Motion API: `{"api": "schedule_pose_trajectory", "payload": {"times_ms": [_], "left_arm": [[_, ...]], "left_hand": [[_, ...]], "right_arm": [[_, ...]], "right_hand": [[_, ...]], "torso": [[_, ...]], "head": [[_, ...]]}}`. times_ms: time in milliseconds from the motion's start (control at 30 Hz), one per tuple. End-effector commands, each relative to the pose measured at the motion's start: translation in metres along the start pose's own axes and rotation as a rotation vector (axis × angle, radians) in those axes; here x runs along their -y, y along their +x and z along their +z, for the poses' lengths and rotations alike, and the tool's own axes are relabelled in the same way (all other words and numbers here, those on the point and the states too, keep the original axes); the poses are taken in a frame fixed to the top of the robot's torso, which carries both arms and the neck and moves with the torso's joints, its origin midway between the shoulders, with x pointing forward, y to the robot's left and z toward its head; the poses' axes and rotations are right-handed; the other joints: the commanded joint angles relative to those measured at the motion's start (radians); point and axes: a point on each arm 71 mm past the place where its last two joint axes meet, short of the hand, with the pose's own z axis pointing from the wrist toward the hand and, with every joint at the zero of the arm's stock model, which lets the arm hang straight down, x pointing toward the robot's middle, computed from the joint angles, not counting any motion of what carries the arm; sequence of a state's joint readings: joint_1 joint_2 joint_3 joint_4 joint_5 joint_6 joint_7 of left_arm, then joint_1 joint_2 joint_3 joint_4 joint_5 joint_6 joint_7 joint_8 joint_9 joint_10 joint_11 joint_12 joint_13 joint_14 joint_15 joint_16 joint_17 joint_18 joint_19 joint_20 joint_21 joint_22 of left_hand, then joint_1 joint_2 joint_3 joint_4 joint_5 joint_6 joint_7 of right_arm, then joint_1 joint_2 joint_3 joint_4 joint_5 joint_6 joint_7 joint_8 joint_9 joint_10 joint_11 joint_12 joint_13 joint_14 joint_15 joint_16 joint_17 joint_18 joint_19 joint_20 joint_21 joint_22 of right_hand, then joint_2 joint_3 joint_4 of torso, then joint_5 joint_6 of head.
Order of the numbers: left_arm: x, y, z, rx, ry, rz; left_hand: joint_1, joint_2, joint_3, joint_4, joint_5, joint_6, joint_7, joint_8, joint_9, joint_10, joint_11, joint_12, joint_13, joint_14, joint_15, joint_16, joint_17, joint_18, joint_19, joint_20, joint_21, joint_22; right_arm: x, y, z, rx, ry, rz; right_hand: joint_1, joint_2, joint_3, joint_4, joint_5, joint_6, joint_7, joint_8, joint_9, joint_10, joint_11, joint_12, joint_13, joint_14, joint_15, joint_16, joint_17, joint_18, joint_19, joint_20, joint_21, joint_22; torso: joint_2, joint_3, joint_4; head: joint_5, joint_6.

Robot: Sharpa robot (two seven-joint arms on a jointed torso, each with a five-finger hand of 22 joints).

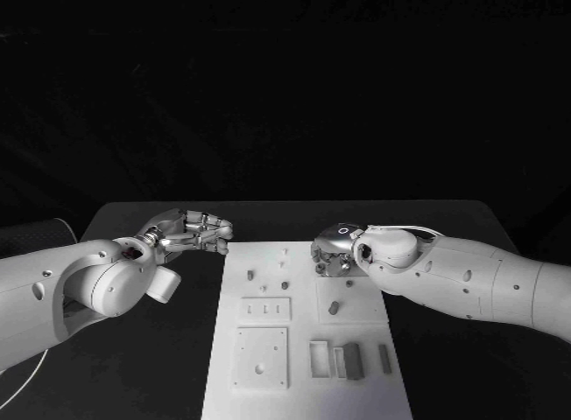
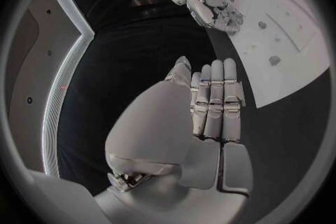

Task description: Assemble the parts on the task board

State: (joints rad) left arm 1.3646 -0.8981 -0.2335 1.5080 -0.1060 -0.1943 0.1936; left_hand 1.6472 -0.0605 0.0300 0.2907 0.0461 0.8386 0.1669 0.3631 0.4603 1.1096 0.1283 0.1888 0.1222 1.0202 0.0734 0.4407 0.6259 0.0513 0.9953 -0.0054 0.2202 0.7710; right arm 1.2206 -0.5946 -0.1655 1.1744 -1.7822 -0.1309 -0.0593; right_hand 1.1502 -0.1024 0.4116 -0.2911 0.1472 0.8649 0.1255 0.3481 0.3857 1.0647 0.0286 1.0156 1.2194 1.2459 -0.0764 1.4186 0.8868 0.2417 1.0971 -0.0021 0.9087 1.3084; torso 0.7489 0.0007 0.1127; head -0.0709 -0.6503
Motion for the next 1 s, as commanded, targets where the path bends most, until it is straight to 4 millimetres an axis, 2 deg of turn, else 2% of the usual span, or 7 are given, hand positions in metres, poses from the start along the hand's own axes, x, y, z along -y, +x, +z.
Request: {"api": "schedule_pose_trajectory", "payload": {"times_ms": [33,200,367,833,1000], "left_arm": [[0.002,0.0018,0.0001,-0.018,0.009,0.002],[0.0019,0.0026,0.0019,-0.02,0.008,0.003],[0.0019,0.0028,0.0022,-0.019,0.008,0.003],[0.0017,0.0016,0.0012,-0.013,0.007,0.003],[0.0017,0.0014,0.0011,-0.012,0.007,0.004]], "left_hand": [[-0.01,0.002,-0.005,0.001,0.003,-0.001,0.008,-0.005,-0.001,0.003,0.007,-0.006,-0.001,0.002,0.006,-0.004,0.002,0.016,0.002,-0.007,-0.007,-0.001],[-0.01,0.002,-0.005,0.001,0.003,-0.001,0.008,-0.005,-0.001,0.003,0.007,-0.007,-0.001,0.002,0.006,-0.005,0.002,0.016,0.002,-0.007,-0.007,-0.001],[-0.01,0.002,-0.005,0.0,0.003,-0.001,0.008,-0.006,-0.001,0.003,0.007,-0.007,-0.001,0.003,0.006,-0.006,0.003,0.016,0.002,-0.007,-0.007,-0.001],[-0.01,0.001,-0.004,0.0,0.003,-0.001,0.008,-0.007,-0.001,0.003,0.007,-0.009,-0.001,0.003,0.006,-0.007,0.004,0.015,0.003,-0.008,-0.008,-0.002],[-0.009,0.001,-0.004,0.0,0.003,-0.001,0.008,-0.007,-0.001,0.004,0.007,-0.009,-0.001,0.003,0.006,-0.008,0.005,0.015,0.003,-0.008,-0.008,-0.002]], "right_arm": [[-0.002,0.0021,0.0,-0.026,-0.004,-0.022],[-0.0046,0.0018,0.0,-0.026,-0.012,-0.023],[-0.0052,0.002,0.0,-0.027,-0.015,-0.024],[-0.0055,0.0027,0.0008,-0.028,-0.013,-0.034],[-0.0064,0.0005,0.001,-0.001,-0.011,-0.043]], "right_hand": [[-0.012,0.001,0.007,0.0,0.006,0.034,0.014,0.005,0.003,-0.001,0.0,0.027,0.007,0.0,0.001,0.014,0.003,0.02,0.002,-0.006,0.01,0.022],[-0.014,0.012,0.012,0.0,0.006,0.059,0.007,0.015,0.01,0.002,-0.007,0.07,0.012,0.002,-0.004,0.029,0.005,0.02,0.005,-0.01,0.021,0.022],[-0.015,0.029,0.022,0.001,0.007,0.085,-0.001,0.026,0.019,0.0,-0.014,0.087,0.007,0.001,-0.01,0.035,0.003,0.02,0.004,-0.012,0.027,0.021],[-0.038,0.082,0.059,0.001,0.006,0.122,-0.015,0.04,0.038,-0.005,-0.026,0.11,-0.013,-0.002,-0.019,0.045,-0.003,0.02,0.0,-0.012,0.039,0.022],[-0.045,0.089,0.062,0.002,0.006,0.134,-0.02,0.045,0.045,-0.005,-0.031,0.115,-0.018,-0.003,-0.022,0.047,-0.005,0.02,-0.002,-0.011,0.042,0.022]], "torso": [[0.001,-0.0007,-0.0001],[0.003,-0.0006,-0.0002],[0.004,-0.0025,0.0009],[0.004,-0.0027,0.0014],[0.005,-0.0022,-0.0001]], "head": [[-0.002,0.0],[-0.002,0.001],[-0.005,-0.003],[-0.004,-0.005],[-0.003,-0.003]]}}
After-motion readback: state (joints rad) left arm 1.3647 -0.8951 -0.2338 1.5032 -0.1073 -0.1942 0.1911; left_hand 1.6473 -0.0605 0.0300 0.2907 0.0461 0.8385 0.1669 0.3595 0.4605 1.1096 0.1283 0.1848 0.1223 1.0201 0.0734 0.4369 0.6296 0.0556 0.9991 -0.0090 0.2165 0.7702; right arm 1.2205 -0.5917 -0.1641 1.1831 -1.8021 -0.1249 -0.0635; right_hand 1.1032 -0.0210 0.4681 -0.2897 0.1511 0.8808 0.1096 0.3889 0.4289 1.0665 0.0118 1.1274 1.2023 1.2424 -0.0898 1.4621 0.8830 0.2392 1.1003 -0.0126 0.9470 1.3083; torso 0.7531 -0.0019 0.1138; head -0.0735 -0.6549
